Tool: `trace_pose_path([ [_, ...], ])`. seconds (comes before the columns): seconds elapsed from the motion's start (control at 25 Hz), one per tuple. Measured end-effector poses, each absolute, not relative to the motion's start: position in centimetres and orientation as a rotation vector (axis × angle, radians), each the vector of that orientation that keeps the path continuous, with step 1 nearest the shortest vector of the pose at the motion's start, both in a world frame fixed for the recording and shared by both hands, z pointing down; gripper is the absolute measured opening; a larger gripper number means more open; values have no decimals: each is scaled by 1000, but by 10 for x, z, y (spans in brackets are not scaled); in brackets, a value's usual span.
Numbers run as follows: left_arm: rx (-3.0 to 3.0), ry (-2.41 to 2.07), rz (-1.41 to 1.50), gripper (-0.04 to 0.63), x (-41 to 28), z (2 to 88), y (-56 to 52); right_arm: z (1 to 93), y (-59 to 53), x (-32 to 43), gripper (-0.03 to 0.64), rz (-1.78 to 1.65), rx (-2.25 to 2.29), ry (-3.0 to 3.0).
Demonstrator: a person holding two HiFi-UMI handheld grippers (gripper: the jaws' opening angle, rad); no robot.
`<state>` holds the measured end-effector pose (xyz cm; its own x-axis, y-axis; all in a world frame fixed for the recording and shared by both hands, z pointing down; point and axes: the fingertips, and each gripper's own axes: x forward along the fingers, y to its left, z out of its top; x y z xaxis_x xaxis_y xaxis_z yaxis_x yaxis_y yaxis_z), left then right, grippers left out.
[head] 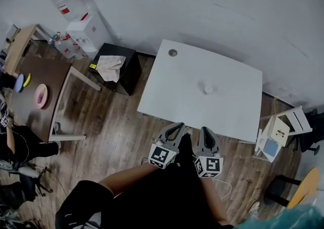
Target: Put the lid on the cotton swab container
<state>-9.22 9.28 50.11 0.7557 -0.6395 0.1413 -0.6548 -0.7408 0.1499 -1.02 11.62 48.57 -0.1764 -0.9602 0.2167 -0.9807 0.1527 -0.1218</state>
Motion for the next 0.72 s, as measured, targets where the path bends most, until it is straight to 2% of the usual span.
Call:
trace_pose_path([
  [0.72,2645,-957,369,15,34,567,-26,498,-23,117,34,407,1902,-2372],
])
